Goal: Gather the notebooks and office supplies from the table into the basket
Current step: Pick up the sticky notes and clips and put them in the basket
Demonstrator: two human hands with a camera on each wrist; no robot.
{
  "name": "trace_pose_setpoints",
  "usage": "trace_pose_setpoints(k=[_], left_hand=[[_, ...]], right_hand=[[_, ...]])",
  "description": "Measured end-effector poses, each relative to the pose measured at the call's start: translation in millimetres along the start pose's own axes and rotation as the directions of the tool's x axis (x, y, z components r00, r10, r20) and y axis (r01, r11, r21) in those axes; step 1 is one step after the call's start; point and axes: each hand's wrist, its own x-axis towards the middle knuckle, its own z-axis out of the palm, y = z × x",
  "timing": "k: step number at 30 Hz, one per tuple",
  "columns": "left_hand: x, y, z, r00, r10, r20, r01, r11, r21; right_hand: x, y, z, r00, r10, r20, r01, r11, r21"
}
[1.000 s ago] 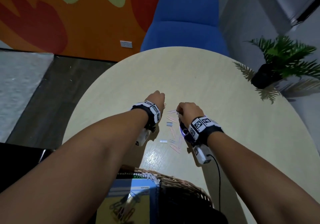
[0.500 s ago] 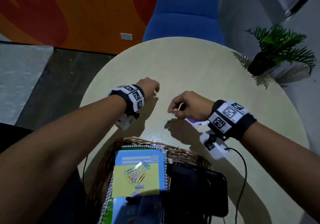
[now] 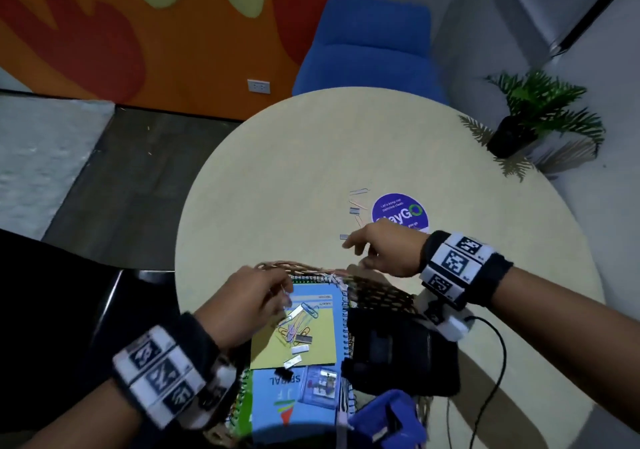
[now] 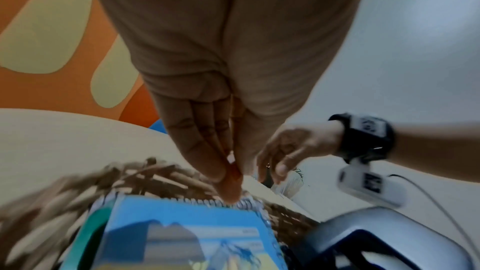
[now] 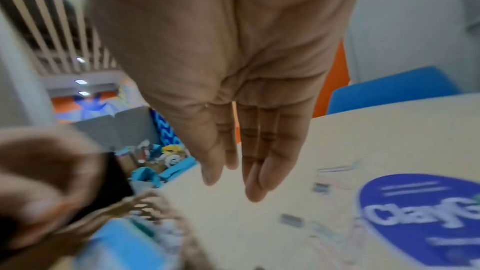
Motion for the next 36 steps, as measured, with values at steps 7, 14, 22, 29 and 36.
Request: trace_pose_setpoints(k=[7,14,22,29,36], left_hand=[[-34,2,16,0.999,0.008,0.041,-0.007,0.999,-0.038],[79,16,-48,0.989,-0.008,-0.149,0.015,0.999,0.050],[249,33,-18,0.994,-0.090,-0.062,0.100,0.981,0.168],[322,36,21,0.980,-0.191,0.063,0.166,0.947,0.276],[348,9,35,0.968,-0.213,0.131,0.144,0.902,0.408]], right_hand=[[69,94,-2,0.885,0.386,-0.261,-0.369,0.923,0.113],[136,123,-8,0.910,0.209,-0.358,-0.245,0.968,-0.059],[137,157,1,0.887,0.287,-0.363,-0.322,0.946,-0.040],[116,158,21,0.879,0.317,-0.358,-0.322,0.946,0.045],[42,151,-6,0.836,0.389,-0.386,-0.130,0.826,0.549]])
